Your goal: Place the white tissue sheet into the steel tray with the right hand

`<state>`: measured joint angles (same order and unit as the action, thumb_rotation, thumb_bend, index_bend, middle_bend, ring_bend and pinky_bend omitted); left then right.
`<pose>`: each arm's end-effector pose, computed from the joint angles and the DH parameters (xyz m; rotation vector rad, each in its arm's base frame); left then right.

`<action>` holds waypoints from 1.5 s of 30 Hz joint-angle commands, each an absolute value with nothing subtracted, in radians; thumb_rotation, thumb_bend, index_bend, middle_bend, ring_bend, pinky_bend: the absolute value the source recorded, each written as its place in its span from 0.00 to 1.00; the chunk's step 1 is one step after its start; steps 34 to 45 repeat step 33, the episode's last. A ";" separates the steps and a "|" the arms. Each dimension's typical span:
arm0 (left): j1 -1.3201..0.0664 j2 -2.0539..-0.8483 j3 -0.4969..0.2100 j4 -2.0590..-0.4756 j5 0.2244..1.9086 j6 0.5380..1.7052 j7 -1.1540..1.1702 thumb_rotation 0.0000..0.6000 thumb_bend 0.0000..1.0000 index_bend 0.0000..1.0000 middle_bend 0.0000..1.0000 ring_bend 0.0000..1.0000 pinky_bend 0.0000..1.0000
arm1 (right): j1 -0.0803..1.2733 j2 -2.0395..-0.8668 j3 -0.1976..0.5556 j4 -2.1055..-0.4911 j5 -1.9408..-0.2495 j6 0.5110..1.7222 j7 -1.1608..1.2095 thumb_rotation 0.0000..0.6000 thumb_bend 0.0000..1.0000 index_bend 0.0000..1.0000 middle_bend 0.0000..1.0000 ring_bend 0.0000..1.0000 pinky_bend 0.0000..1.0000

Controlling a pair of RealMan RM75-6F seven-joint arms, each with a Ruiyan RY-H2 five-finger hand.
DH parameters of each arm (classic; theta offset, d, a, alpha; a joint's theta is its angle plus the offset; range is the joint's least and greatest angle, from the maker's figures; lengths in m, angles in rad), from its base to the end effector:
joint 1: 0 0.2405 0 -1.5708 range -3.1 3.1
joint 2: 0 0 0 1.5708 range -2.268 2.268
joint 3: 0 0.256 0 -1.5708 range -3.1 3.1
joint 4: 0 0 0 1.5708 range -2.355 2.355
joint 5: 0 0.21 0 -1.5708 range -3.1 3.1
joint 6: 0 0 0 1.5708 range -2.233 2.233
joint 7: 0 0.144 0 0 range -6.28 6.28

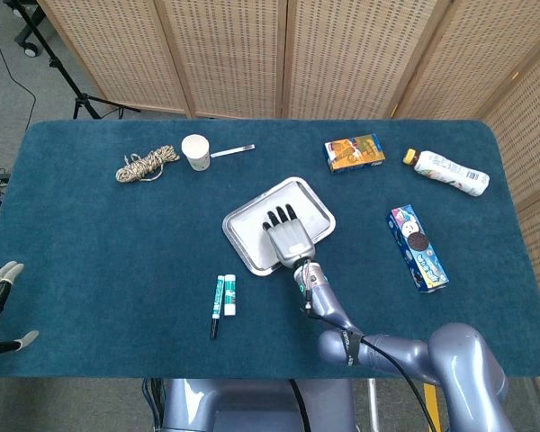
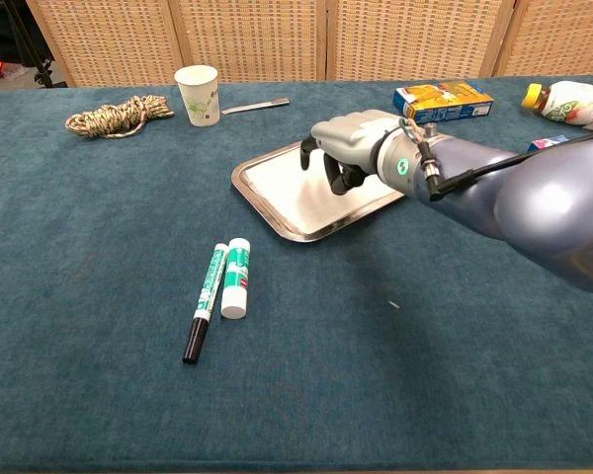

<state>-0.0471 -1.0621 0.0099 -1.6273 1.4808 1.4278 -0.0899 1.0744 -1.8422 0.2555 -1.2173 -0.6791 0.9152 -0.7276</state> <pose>-0.3296 0.1553 0.1622 -1.3791 -1.0576 -0.8276 -0.0583 -0.3853 -0.0924 1.9207 -0.8301 0.7463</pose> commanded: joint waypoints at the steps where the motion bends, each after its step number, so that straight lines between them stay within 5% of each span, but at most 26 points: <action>1: -0.048 -1.062 0.011 -1.626 1.482 1.426 -0.090 1.00 0.00 0.00 0.00 0.00 0.00 | 1.054 -1.782 0.284 -1.319 -0.768 0.952 -0.653 1.00 0.92 0.21 0.08 0.00 0.00; 5: -0.047 -1.060 0.014 -1.623 1.489 1.428 -0.091 1.00 0.00 0.00 0.00 0.00 0.00 | 1.011 -1.696 0.296 -1.449 -0.885 1.001 -0.564 1.00 0.19 0.18 0.06 0.00 0.00; 8: -0.045 -1.059 0.016 -1.622 1.495 1.434 -0.094 1.00 0.00 0.00 0.00 0.00 0.00 | 0.979 -1.643 0.288 -1.510 -0.950 1.030 -0.520 1.00 0.01 0.16 0.04 0.00 0.00; 17: -0.034 -1.063 0.019 -1.618 1.512 1.462 -0.089 1.00 0.00 0.00 0.00 0.00 0.00 | 0.772 -1.413 0.175 -1.666 -1.225 1.220 -0.330 1.00 0.00 0.14 0.01 0.00 0.00; 27: -0.010 -1.121 -0.001 -1.578 1.538 1.553 -0.013 1.00 0.00 0.00 0.00 0.00 0.00 | 0.460 -1.268 -0.011 -1.537 -1.436 1.506 -0.033 1.00 0.00 0.11 0.00 0.00 0.00; 33: 0.002 -1.135 -0.003 -1.567 1.562 1.596 -0.001 1.00 0.00 0.00 0.00 0.00 0.00 | 0.339 -1.258 -0.045 -1.425 -1.482 1.605 0.094 1.00 0.00 0.10 0.00 0.00 0.00; 45: 0.002 -1.135 -0.003 -1.567 1.562 1.596 -0.001 1.00 0.00 0.00 0.00 0.00 0.00 | 0.339 -1.258 -0.045 -1.425 -1.482 1.605 0.094 1.00 0.00 0.10 0.00 0.00 0.00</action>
